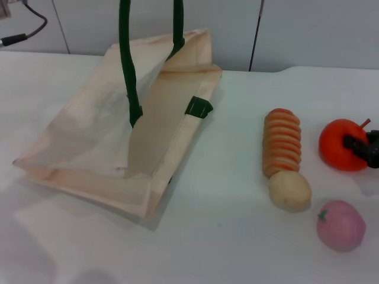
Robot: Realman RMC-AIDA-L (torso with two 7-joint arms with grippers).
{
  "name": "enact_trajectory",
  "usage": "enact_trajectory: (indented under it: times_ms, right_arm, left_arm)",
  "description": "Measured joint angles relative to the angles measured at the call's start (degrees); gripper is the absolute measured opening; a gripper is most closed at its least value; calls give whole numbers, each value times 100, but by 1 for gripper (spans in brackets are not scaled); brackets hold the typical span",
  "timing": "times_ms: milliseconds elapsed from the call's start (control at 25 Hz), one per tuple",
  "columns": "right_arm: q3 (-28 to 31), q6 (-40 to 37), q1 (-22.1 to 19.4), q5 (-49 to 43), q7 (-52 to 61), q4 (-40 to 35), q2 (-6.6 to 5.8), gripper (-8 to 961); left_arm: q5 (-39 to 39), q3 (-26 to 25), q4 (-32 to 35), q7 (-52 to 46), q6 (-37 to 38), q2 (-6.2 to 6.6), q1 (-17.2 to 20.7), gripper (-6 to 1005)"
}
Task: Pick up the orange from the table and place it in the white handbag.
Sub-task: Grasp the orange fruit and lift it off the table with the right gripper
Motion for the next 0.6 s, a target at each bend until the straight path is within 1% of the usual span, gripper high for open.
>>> enact_trajectory:
  times_ms: [280, 400, 600]
  right_arm:
    - [0, 129, -12, 21, -6, -11, 0, 207]
    - [12, 207, -21, 28, -11, -47, 0, 162]
    - [65, 580, -47, 215, -48, -208, 6, 120]
  left_arm:
    - [0, 0, 0, -1, 0, 19, -2, 84]
    - [1, 0, 0, -5, 0, 22, 4, 84]
    - [1, 0, 0, -13, 0, 24, 10, 84]
